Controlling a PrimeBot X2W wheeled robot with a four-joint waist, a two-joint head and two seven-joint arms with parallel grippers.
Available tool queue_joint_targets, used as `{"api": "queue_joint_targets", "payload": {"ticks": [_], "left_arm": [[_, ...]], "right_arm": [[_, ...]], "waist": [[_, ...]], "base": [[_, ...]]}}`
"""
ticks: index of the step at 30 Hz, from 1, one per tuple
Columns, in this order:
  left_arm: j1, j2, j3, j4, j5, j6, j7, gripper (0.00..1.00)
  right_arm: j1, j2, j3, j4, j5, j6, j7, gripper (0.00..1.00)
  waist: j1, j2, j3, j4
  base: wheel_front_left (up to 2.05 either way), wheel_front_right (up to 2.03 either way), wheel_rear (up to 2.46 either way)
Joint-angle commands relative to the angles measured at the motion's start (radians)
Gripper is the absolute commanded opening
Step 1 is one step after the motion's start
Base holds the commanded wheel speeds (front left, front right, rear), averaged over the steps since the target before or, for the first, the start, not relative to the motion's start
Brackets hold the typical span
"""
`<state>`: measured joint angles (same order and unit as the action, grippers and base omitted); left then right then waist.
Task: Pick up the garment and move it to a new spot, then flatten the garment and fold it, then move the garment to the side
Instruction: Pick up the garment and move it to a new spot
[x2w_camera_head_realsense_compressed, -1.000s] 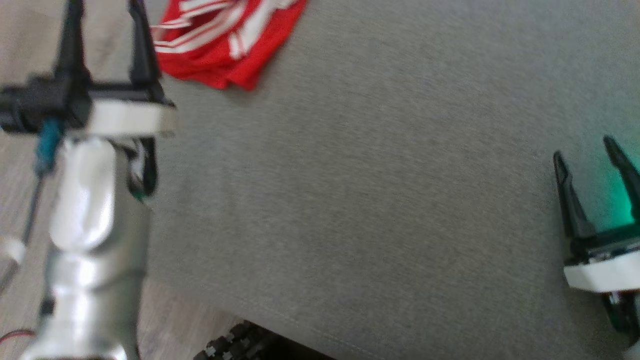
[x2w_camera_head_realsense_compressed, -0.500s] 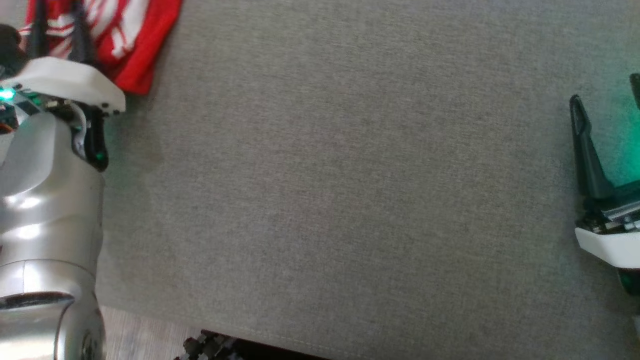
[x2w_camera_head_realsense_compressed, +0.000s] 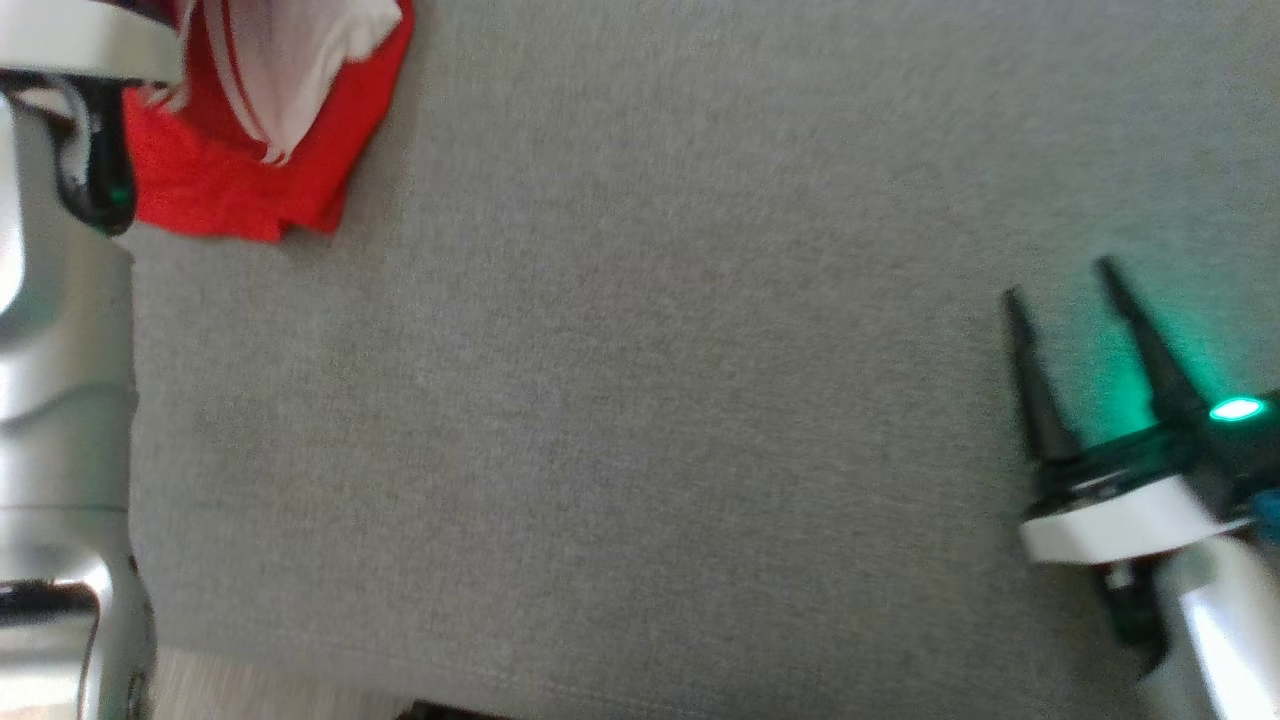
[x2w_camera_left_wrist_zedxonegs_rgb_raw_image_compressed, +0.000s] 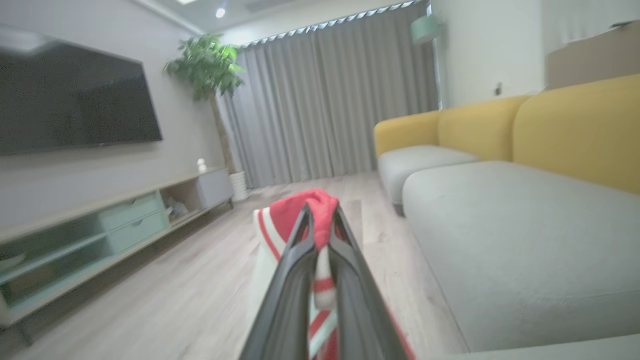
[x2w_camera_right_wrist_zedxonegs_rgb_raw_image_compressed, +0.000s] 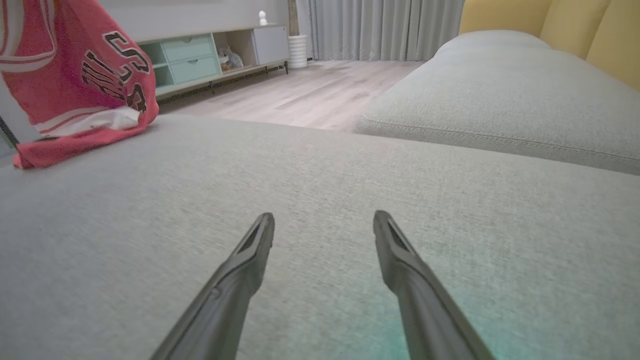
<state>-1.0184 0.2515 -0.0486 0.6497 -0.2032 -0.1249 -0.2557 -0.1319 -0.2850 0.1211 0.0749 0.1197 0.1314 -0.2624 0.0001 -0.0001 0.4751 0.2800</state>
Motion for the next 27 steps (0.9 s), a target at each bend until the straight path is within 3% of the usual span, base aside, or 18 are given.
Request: {"api": "queue_joint_targets", "payload": {"ticks": [1, 4, 11, 20, 27], "left_arm": [[0.002, 0.067, -0.008, -0.068, 0.002, -0.005, -0.006, 0.0], [0.001, 0.103, -0.116, -0.178, -0.004, -0.005, 0.008, 0.0], [-0.094, 0.201, -0.354, -0.402, -0.08, -0.006, 0.155, 0.0], [-0.292, 0.229, -0.516, -0.472, -0.148, -0.006, 0.239, 0.0], [-0.22, 0.221, -0.572, -0.447, -0.224, -0.005, 0.25, 0.0]], "right_arm": [[0.026, 0.016, 0.037, -0.008, 0.013, -0.001, 0.001, 1.0], [0.029, 0.083, 0.06, 0.019, 0.037, -0.001, 0.001, 1.0], [0.061, 0.192, 0.081, 0.034, 0.055, -0.001, 0.001, 1.0], [0.059, 0.232, 0.084, 0.023, 0.066, -0.001, 0.001, 1.0], [0.067, 0.234, 0.07, 0.009, 0.092, -0.001, 0.001, 1.0]], "waist": [[-0.0001, 0.0001, -0.12, -0.06], [-0.0001, 0.0001, -0.212, -0.117], [-0.0001, 0.0001, -0.332, -0.276], [-0.0001, 0.0001, -0.324, -0.483], [-0.0001, 0.0001, -0.299, -0.534]], "base": [[0.0, 0.0, 0.0], [0.0, 0.0, 0.0], [0.0, 0.0, 0.0], [0.0, 0.0, 0.0], [0.0, 0.0, 0.0]]}}
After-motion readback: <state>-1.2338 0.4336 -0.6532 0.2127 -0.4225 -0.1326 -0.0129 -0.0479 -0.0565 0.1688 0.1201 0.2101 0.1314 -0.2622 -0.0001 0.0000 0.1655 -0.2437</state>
